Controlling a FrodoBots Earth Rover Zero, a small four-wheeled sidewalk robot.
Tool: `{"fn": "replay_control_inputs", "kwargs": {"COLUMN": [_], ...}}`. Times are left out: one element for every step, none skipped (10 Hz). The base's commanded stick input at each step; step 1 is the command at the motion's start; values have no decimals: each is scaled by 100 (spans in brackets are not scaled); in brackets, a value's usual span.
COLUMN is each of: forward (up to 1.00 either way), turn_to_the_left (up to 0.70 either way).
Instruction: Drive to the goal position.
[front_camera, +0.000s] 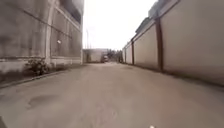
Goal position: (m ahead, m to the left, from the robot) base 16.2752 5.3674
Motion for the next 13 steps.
{"fn": "replay_control_inputs", "kwargs": {"forward": [30,30,30,30,30,30,30,30,30,30,30,30,30], "turn_to_the_left": [0,0,0,0,0,0,0,0,0,0,0,14,58]}}
